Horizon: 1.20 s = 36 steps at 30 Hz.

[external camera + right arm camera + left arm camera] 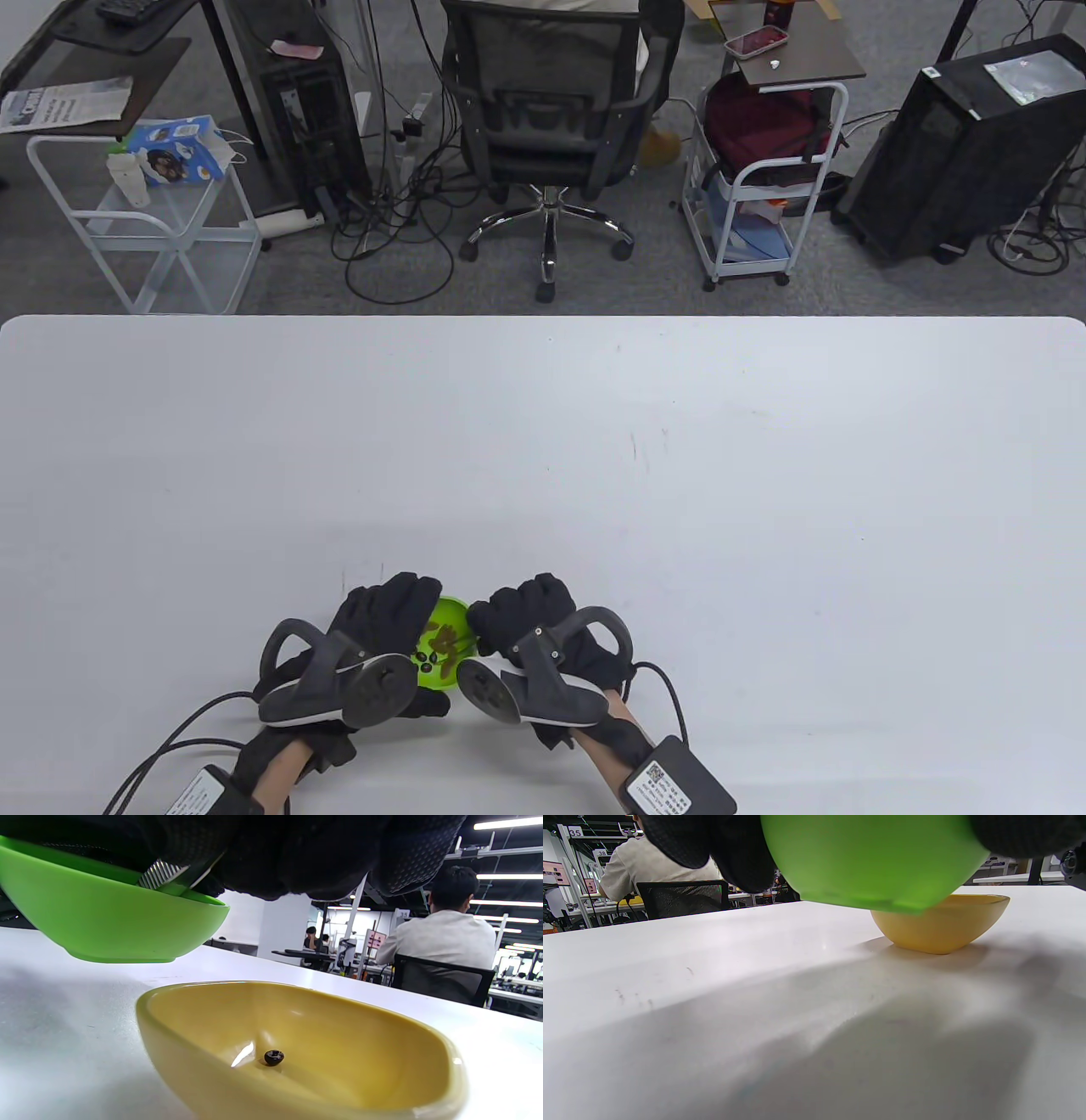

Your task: Pick coffee beans with tweezers into small dish

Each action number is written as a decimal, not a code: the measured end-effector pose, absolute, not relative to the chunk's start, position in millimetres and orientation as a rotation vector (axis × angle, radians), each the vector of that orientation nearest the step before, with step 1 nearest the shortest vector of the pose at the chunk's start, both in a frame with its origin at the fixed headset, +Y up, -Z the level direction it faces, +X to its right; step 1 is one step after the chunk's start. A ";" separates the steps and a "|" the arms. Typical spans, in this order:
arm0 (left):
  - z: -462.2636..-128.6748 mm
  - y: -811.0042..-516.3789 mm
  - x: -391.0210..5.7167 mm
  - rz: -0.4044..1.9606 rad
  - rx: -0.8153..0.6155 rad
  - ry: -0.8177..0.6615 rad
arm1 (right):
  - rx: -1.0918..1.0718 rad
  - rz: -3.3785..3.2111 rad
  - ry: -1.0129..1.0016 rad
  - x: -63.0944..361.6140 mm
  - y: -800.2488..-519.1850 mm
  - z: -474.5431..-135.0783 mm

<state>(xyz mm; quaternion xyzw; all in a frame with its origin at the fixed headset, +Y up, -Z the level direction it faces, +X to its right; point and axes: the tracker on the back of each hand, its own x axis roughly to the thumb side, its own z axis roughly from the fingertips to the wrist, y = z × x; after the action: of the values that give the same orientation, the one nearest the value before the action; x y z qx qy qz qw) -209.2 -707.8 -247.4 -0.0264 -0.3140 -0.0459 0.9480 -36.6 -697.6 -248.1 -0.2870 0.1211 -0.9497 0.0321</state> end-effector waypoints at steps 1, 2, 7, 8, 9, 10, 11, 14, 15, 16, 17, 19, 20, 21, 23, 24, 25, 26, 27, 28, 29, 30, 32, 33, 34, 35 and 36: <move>-247.5 -707.8 -209.2 -0.092 -0.053 -0.638 | -0.883 -2.922 0.375 -36.7 -697.4 -248.0; -247.4 -708.0 -209.2 -0.092 -0.052 -0.638 | -0.883 -2.920 0.377 -37.0 -697.1 -247.8; -247.1 -708.0 -208.7 -0.098 -0.054 -0.640 | -0.878 -2.904 0.363 -39.3 -698.3 -247.8; -247.0 -707.9 -208.7 -0.098 -0.054 -0.641 | -0.875 -2.900 0.356 -39.5 -698.5 -247.9; -247.0 -707.9 -208.7 -0.097 -0.054 -0.641 | -0.873 -2.896 0.357 -39.6 -698.5 -247.9; -247.0 -707.9 -208.7 -0.098 -0.054 -0.641 | -0.872 -2.894 0.358 -39.7 -698.4 -247.8; -247.0 -707.9 -208.7 -0.097 -0.053 -0.641 | -0.870 -2.892 0.359 -39.7 -698.3 -247.8; -247.0 -707.8 -208.7 -0.097 -0.053 -0.641 | -0.865 -2.894 0.355 -39.5 -698.0 -247.9; -247.0 -707.8 -208.6 -0.097 -0.053 -0.641 | -0.865 -2.900 0.350 -39.4 -698.3 -248.2; -247.0 -707.8 -208.6 -0.097 -0.053 -0.641 | -0.864 -2.904 0.345 -39.2 -698.5 -248.4; -247.0 -707.8 -208.5 -0.097 -0.053 -0.641 | -0.862 -2.907 0.344 -39.0 -698.5 -248.6; -246.9 -707.6 -208.6 -0.096 -0.052 -0.641 | -0.857 -2.914 0.345 -38.1 -697.8 -248.9; -246.9 -707.6 -208.6 -0.095 -0.052 -0.641 | -0.855 -2.921 0.346 -37.5 -697.3 -249.2; -246.9 -707.6 -208.7 -0.094 -0.052 -0.641 | -0.855 -2.932 0.345 -36.5 -696.7 -249.7; -246.9 -707.7 -208.7 -0.095 -0.052 -0.640 | -0.853 -2.948 0.342 -34.7 -695.7 -250.3; -246.9 -707.6 -208.7 -0.095 -0.053 -0.640 | -0.850 -2.952 0.345 -33.7 -695.1 -250.6; -246.8 -707.6 -208.7 -0.095 -0.053 -0.640 | -0.844 -2.958 0.347 -32.1 -694.1 -251.1; -246.8 -707.6 -208.7 -0.095 -0.052 -0.640 | -0.839 -2.963 0.350 -30.9 -693.5 -251.6; -246.8 -707.5 -208.7 -0.095 -0.052 -0.640 | -0.833 -2.974 0.351 -29.3 -692.7 -252.3; -246.9 -707.6 -208.7 -0.095 -0.052 -0.640 | -0.830 -2.981 0.350 -28.2 -692.2 -252.8; -246.9 -707.6 -208.6 -0.095 -0.053 -0.640 | -0.825 -2.994 0.349 -26.5 -691.4 -253.5; -246.9 -707.6 -208.7 -0.095 -0.053 -0.640 | -0.819 -3.002 0.352 -24.8 -690.6 -254.0; -246.8 -707.5 -208.8 -0.095 -0.053 -0.639 | -0.806 -3.010 0.355 -21.4 -689.0 -254.9; -246.8 -707.4 -208.9 -0.094 -0.053 -0.639 | -0.800 -3.014 0.360 -19.9 -688.4 -255.2; -246.8 -707.4 -208.9 -0.094 -0.053 -0.639 | -0.791 -3.023 0.363 -17.5 -687.5 -255.9; -246.9 -707.4 -208.9 -0.094 -0.053 -0.638 | -0.783 -3.032 0.360 -15.7 -687.0 -256.4; -246.9 -707.4 -209.0 -0.094 -0.053 -0.638 | -0.770 -3.044 0.362 -13.0 -686.3 -257.1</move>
<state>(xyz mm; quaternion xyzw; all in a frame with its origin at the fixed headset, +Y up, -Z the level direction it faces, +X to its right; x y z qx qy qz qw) -209.0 -707.4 -246.9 -0.0259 -0.3135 -0.0462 0.9481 -13.0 -686.3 -257.1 -0.2436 0.1145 -0.9630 -0.0098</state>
